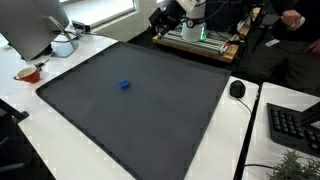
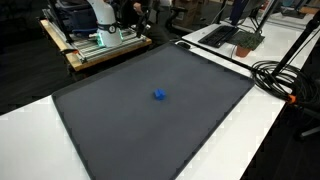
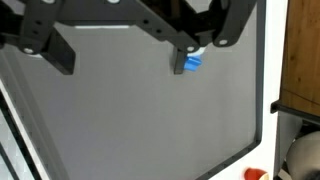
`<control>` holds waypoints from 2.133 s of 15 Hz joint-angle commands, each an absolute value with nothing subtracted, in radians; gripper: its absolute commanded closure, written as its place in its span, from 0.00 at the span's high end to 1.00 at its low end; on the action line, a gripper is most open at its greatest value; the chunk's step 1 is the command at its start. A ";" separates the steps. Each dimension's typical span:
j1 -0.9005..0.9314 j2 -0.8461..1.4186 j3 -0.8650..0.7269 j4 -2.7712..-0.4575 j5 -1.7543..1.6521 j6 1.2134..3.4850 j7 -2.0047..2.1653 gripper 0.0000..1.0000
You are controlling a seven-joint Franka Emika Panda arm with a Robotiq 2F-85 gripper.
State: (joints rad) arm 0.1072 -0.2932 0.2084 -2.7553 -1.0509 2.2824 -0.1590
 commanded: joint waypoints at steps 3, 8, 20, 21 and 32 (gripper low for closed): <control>0.134 -0.187 0.175 -2.745 -1.214 2.269 -0.288 1.00; 0.132 -0.077 0.167 -2.719 -1.448 2.302 -0.324 1.00; 0.134 0.043 0.168 -2.725 -1.737 2.300 -0.393 1.00; 0.133 0.061 0.168 -2.722 -1.782 2.302 -0.402 1.00; 0.121 0.167 0.140 -2.683 -2.131 2.289 -0.457 1.00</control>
